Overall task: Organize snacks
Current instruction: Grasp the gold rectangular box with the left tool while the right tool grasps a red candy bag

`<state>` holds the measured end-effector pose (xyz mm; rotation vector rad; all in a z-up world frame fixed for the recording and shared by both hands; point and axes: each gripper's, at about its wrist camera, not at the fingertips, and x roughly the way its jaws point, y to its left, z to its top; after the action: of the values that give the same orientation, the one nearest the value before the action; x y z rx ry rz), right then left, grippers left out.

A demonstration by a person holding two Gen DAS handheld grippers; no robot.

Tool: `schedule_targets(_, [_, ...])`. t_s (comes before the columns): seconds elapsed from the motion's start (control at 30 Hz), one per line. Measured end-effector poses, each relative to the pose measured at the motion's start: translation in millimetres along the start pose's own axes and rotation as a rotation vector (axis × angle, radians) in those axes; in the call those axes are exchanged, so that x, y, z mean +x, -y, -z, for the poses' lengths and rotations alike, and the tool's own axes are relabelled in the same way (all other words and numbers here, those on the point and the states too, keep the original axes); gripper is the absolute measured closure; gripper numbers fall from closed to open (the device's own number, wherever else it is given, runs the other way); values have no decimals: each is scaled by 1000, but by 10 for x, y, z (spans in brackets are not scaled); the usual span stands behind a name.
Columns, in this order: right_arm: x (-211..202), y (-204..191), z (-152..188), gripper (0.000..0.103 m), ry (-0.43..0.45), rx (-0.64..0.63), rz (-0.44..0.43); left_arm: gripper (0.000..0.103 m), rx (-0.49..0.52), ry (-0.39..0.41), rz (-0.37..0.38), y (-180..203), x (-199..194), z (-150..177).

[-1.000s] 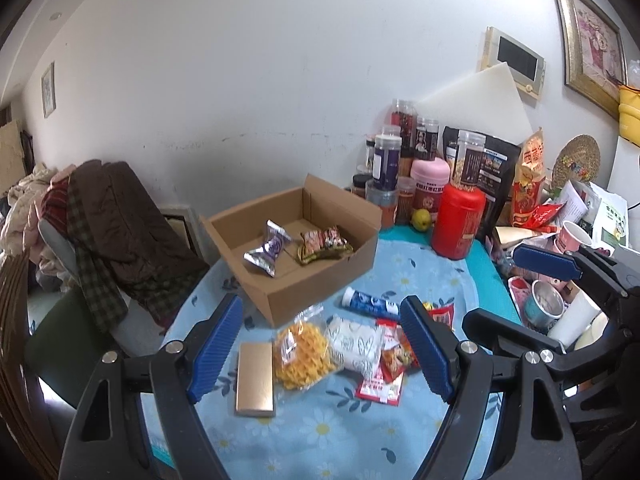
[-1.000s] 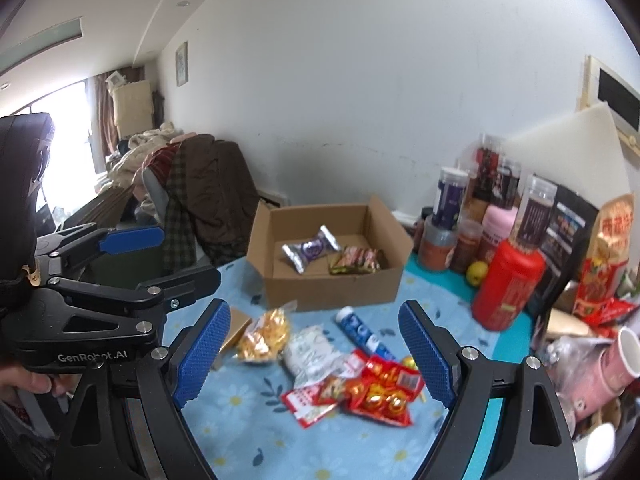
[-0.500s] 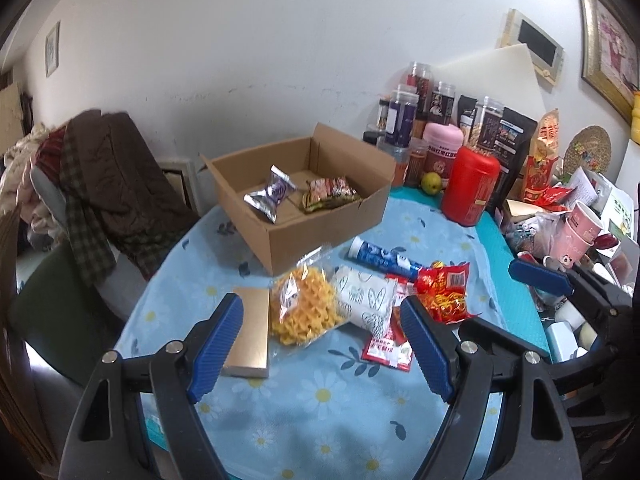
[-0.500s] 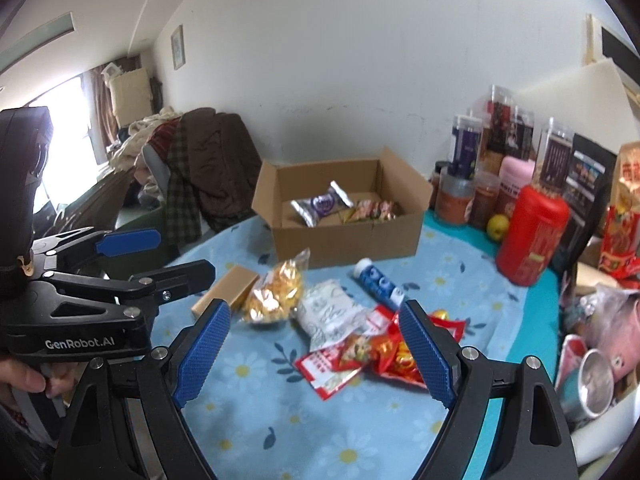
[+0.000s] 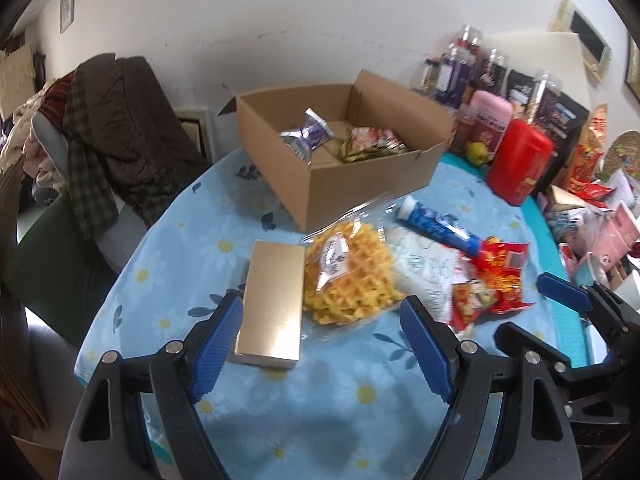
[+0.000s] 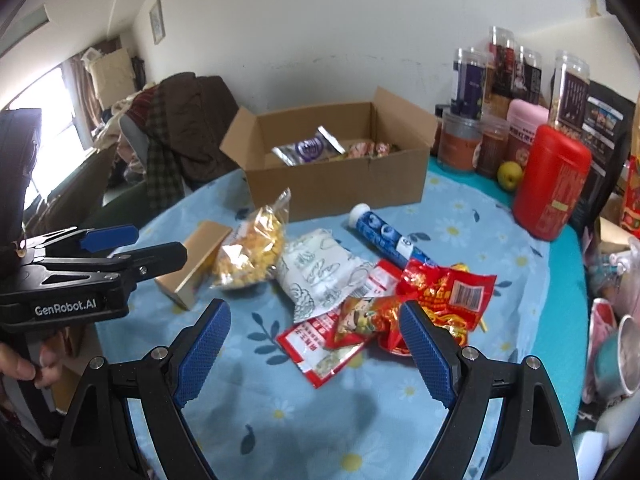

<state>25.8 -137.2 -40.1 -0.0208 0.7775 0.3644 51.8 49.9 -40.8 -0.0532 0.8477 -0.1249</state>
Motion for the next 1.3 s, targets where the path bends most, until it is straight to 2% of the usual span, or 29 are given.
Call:
schedule_targets(0.37, [328, 194, -3, 16, -50, 39, 65, 22, -8, -74, -89, -237, 519, -88])
schedule_targets(0.5, [411, 257, 24, 16, -72, 42, 98, 37, -5, -77, -103, -294, 628, -100])
schedule_targets(0.6, [469, 277, 29, 16, -79, 35, 121, 42, -9, -100, -83, -324, 717, -92])
schedule_targets(0.67, [516, 286, 35, 16, -88, 34, 130, 47, -5, -116, -73, -324, 779, -80])
schedule_targets(0.73, [561, 288, 41, 16, -93, 30, 134, 57, -12, -128, -52, -329, 815, -63])
schedule_targets(0.77, [566, 280, 44, 18, -84, 21, 141, 57, -18, -137, -40, -337, 833, -52])
schedule_targets(0.8, [577, 270, 45, 20, -81, 11, 147, 58, -21, -139, -34, -341, 835, -44])
schedule_targets(0.87, [591, 235, 49, 39, -69, -19, 166, 58, -28, -139, -23, -352, 811, -32])
schedule_targets(0.9, [600, 223, 52, 43, -69, -30, 175, 58, -27, -138, -22, -349, 794, -23])
schedule_targets(0.93, [609, 214, 54, 52, -68, -37, 178, 58, -23, -138, -25, -339, 774, -5])
schedule_targets(1.0, [609, 209, 65, 55, -73, -38, 164, 58, -20, -141, -23, -320, 748, 32])
schedule_targets(1.17, [484, 224, 90, 76, -53, -23, 147, 58, -38, -142, -1, -300, 609, 128])
schedule_targets(1.3, [408, 252, 161, 78, -61, -2, 119, 58, -34, -136, 11, -239, 503, 224])
